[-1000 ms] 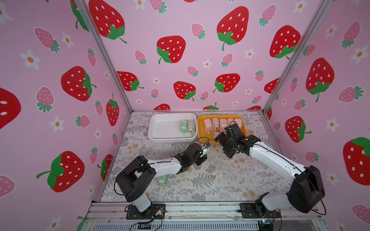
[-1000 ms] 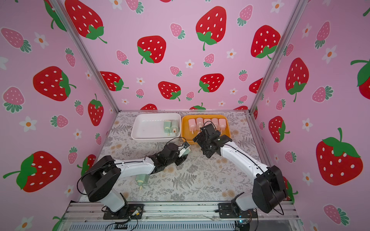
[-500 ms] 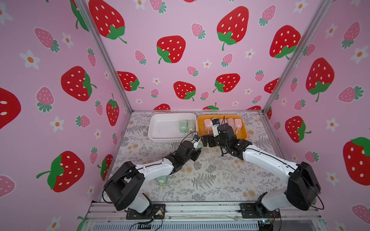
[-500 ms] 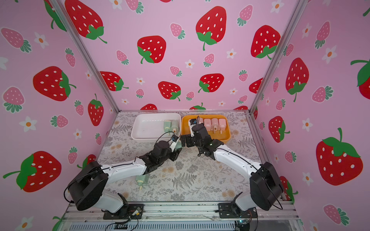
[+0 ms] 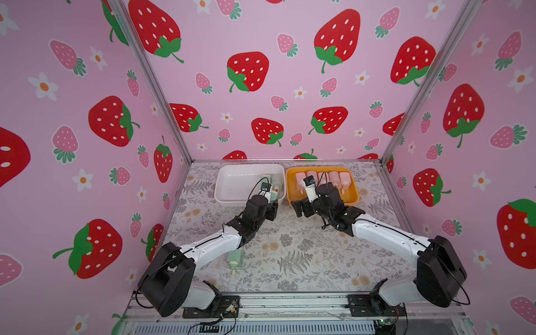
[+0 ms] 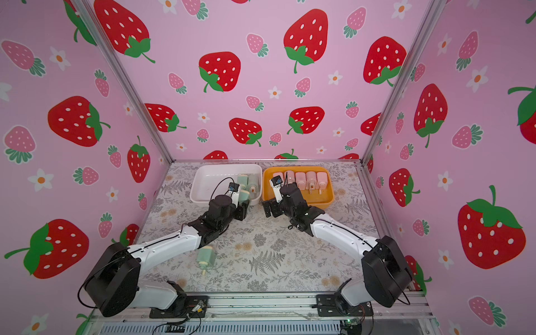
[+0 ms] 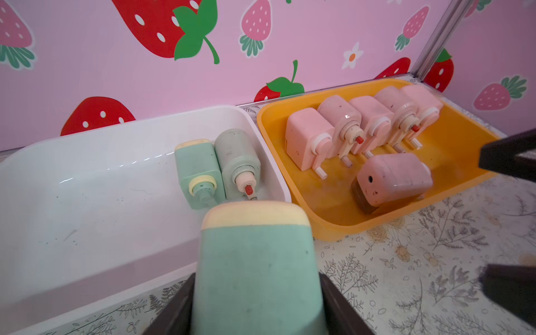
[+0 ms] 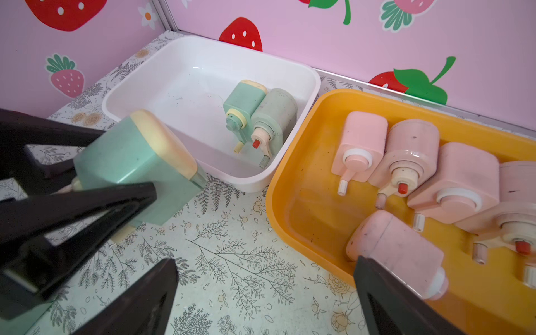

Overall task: Place the pencil sharpeners by color into the storage box
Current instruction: Place the pencil sharpener in the storage box.

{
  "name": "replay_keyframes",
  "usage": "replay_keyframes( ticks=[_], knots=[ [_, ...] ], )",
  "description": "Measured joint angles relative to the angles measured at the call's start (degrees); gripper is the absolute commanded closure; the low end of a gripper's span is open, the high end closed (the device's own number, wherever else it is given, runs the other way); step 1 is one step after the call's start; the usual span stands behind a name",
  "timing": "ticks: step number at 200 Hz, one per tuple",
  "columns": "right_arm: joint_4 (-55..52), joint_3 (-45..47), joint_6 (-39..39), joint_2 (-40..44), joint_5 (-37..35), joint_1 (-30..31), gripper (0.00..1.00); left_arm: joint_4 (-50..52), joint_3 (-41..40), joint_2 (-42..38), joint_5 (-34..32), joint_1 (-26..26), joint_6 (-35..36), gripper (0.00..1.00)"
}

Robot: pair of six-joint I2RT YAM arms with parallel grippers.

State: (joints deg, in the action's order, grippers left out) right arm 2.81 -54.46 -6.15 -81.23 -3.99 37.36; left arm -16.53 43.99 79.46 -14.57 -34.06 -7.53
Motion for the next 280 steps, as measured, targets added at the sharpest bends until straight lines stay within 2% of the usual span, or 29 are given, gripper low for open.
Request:
replay_keyframes(
  ticks=[46,90,145,188,234,280],
  knots=[
    [2.62,6.05,1.38,7.50,0.39,0.50,0.00,0.42,2.56,0.24,0.79,7.04,-1.57,1.00],
    [5.25,9.75,2.36,12.79,-0.52,0.74,0.00,-0.70,7.65,6.36,4.00,10.78,-2.32,1.00],
    [5.49,10.58,1.66,12.46,3.91,0.76,0.00,-1.53,11.69,11.61,5.73,14.73,-2.25,1.00],
    [5.70,10.58,0.57,11.13,5.38,0.76,0.00,1.62,19.91,18.69,5.53,17.92,-3.04,1.00],
    [5.68,10.58,-1.16,11.06,5.57,0.74,0.00,-1.33,20.06,23.39,5.60,21.33,-8.15,1.00],
    [5.49,10.58,-2.69,11.06,5.81,0.76,0.00,-6.12,20.06,28.17,7.21,21.70,-9.25,1.00]
  ],
)
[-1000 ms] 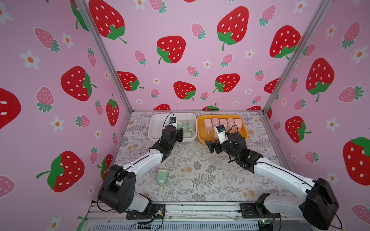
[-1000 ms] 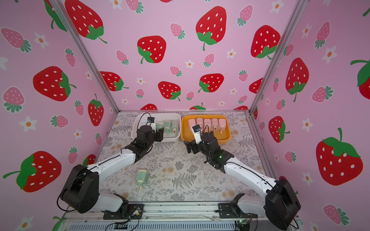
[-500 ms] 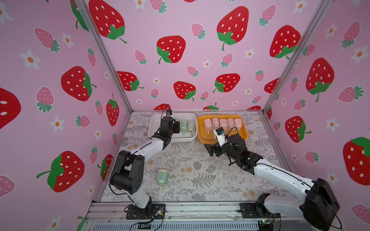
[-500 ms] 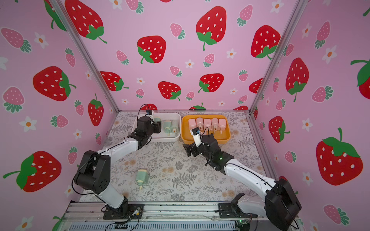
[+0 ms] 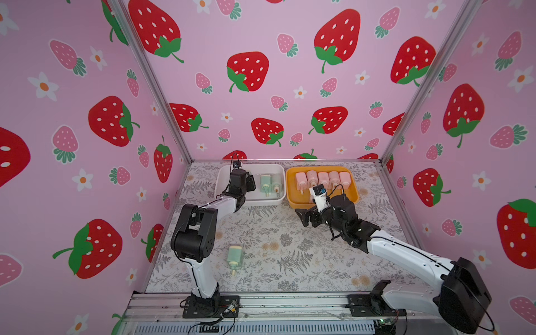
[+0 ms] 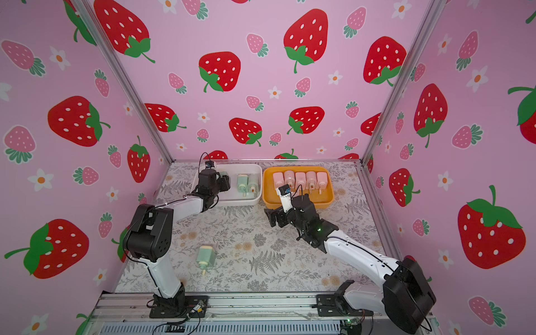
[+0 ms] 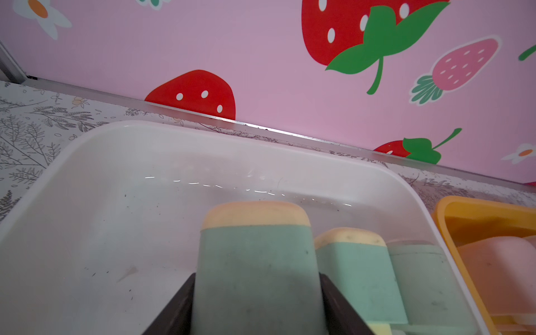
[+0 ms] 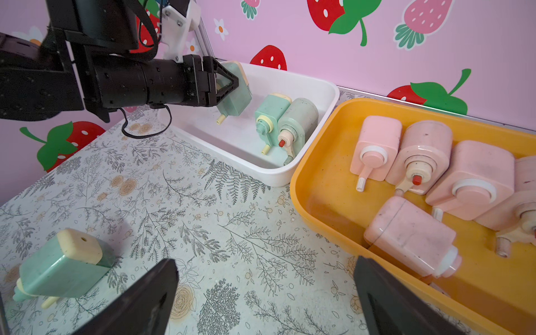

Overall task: Place the pencil sharpeners by color into the storage box
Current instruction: Place the pencil sharpener in the storage box.

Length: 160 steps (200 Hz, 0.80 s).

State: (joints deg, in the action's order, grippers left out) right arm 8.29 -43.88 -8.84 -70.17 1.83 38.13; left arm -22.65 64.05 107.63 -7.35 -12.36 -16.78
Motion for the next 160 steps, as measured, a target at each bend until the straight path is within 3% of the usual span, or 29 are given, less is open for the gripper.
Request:
replay_keyframes(
  ticks=[66,90,108,160],
  knots=[
    [-1.14,0.00,-1.53,0.04,0.42,-0.02,0.00,-2.01,0.81,4.39,4.15,0.00,-1.07,1.00],
    [-1.29,0.00,-1.70,0.24,0.42,0.00,0.00,-2.32,0.81,5.44,4.98,0.00,-1.79,0.95],
    [-1.60,0.00,-1.70,0.57,0.42,0.00,0.00,-2.78,0.81,5.68,5.16,0.00,-2.23,0.84],
    [-2.32,0.00,-2.05,0.87,0.39,0.00,0.00,-3.52,0.83,6.14,5.42,0.00,-2.58,0.73]
  ],
)
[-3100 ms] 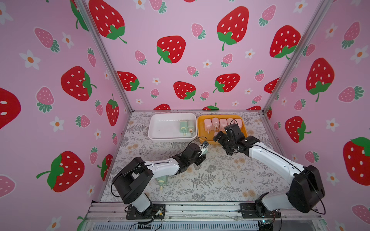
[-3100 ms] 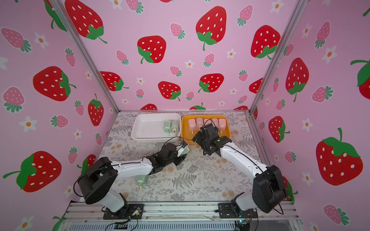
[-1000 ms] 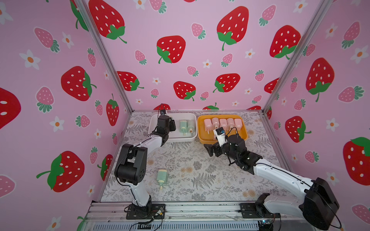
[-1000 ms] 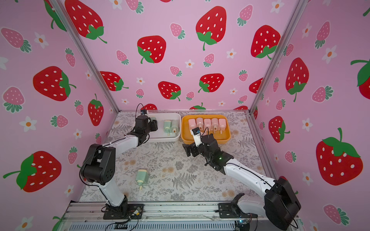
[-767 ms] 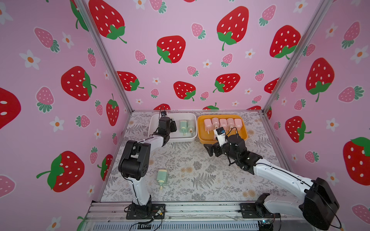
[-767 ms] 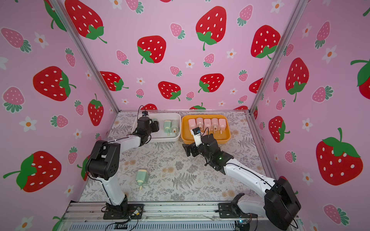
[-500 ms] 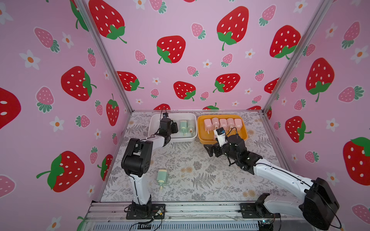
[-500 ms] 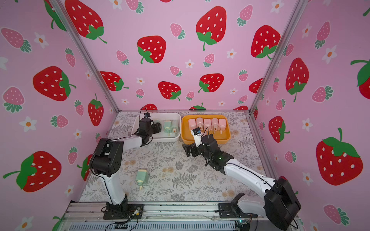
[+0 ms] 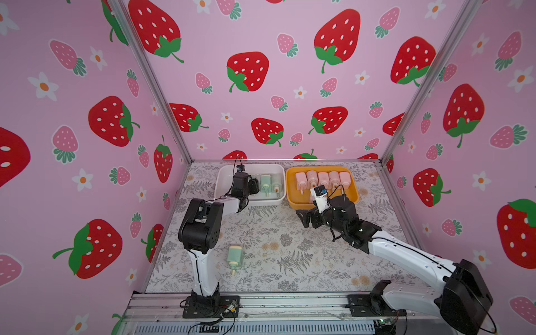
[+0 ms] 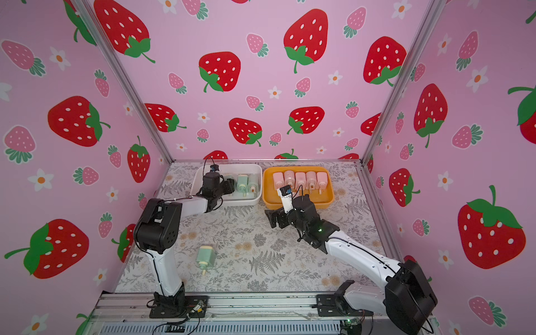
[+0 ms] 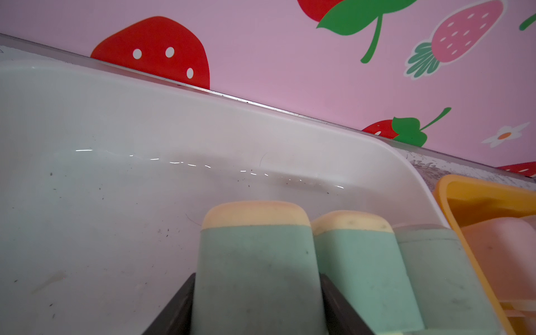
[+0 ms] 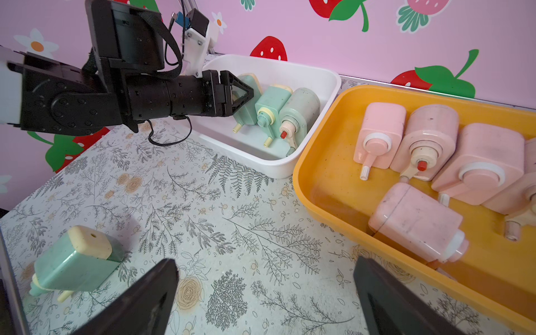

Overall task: Place the pencil sharpeners by color into the storage box
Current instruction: Place the pencil sharpener in the storage box.

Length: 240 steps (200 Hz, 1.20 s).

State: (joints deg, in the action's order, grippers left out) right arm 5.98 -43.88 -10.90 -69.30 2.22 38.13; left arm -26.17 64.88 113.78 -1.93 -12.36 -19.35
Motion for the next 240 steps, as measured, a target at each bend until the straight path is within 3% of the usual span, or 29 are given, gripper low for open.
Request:
replay_keyframes(
  ticks=[46,240],
  knots=[
    [-0.39,0.00,-0.09,0.22,0.02,0.00,0.00,0.66,0.00,0.39,-0.17,-0.02,-0.35,0.59],
    [-0.96,0.02,-0.50,4.00,-0.15,0.00,0.00,2.16,2.56,2.14,-2.14,-1.05,-1.77,0.33]
  ],
)
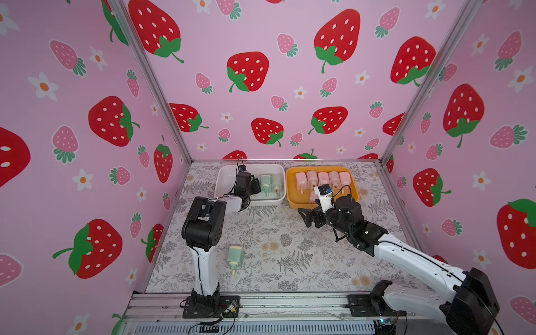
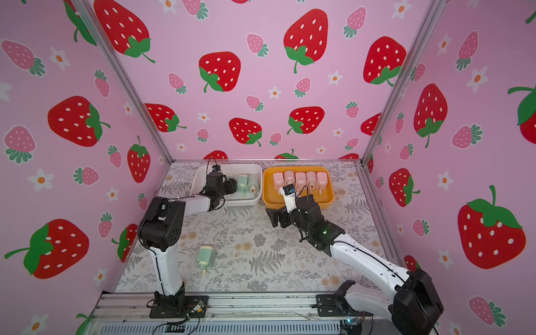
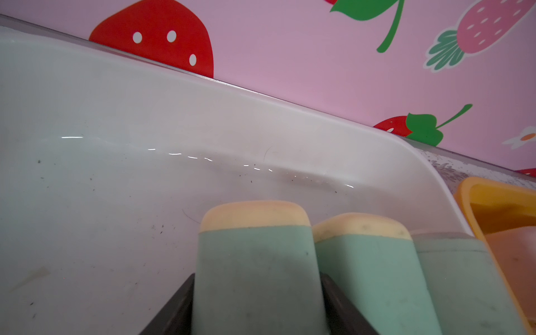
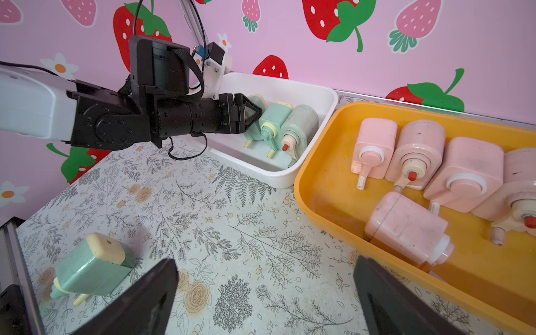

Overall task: Place the pencil sharpeners by color into the storage box
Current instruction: Place the pencil sharpener in the storage box.

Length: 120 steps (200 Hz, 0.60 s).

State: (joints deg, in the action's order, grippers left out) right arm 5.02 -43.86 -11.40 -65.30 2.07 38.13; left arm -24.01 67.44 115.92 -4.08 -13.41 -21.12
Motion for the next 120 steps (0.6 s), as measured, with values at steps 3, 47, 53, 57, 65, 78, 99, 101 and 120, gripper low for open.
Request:
replay_keyframes(
  ticks=[3,47,53,57,65,78,99,101,120],
  knots=[
    [0.00,0.00,0.00,0.00,0.00,0.00,0.00,-0.02,0.00,0.00,0.00,0.00,0.00,0.32],
    [-0.04,0.02,-0.22,0.26,0.00,0.00,0.00,-0.22,0.00,0.00,0.09,0.00,0.00,0.29],
    [-0.07,0.07,-0.24,0.42,-0.02,0.00,0.00,-0.22,0.00,0.00,0.11,0.00,0.00,0.29],
    [-0.11,0.09,-0.26,0.55,-0.02,0.00,0.00,-0.22,0.00,0.00,0.11,0.00,0.02,0.29],
    [-0.26,0.13,-0.39,0.85,-0.02,0.00,0.00,-0.24,0.00,0.00,0.13,0.00,0.02,0.28],
    [-0.42,0.20,-0.42,1.27,-0.04,0.00,0.00,-0.26,0.00,0.00,0.22,0.00,-0.04,0.28],
    [-0.57,0.33,-0.46,1.75,-0.04,0.00,0.00,-0.20,-0.02,-0.20,0.74,0.00,-0.39,0.27],
    [-0.57,0.33,-0.46,1.77,-0.04,0.00,0.00,-0.17,-0.02,-0.24,0.81,0.00,-0.42,0.26],
    [-0.63,0.33,-0.68,1.79,-0.04,0.00,0.00,0.26,-0.04,-1.64,1.64,0.00,-1.25,0.23]
  ],
)
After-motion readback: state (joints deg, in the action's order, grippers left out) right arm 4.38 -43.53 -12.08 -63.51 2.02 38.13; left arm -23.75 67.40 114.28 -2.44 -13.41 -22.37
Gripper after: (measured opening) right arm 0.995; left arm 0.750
